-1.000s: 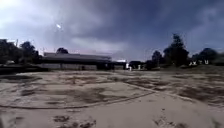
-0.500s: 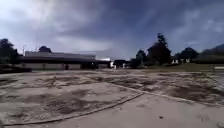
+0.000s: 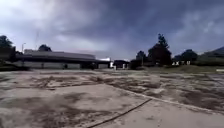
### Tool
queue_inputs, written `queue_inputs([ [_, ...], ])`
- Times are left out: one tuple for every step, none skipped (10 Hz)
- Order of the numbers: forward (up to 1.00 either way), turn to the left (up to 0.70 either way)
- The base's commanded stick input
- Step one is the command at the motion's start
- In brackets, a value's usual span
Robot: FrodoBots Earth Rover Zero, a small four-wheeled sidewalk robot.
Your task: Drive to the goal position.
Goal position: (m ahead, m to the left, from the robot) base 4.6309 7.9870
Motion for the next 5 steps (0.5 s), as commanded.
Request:
queue_inputs([
  [0.7, 0.0],
  [0.7, 0.0],
  [0.7, 0.0],
  [0.7, 0.0],
  [0.7, 0.0],
])
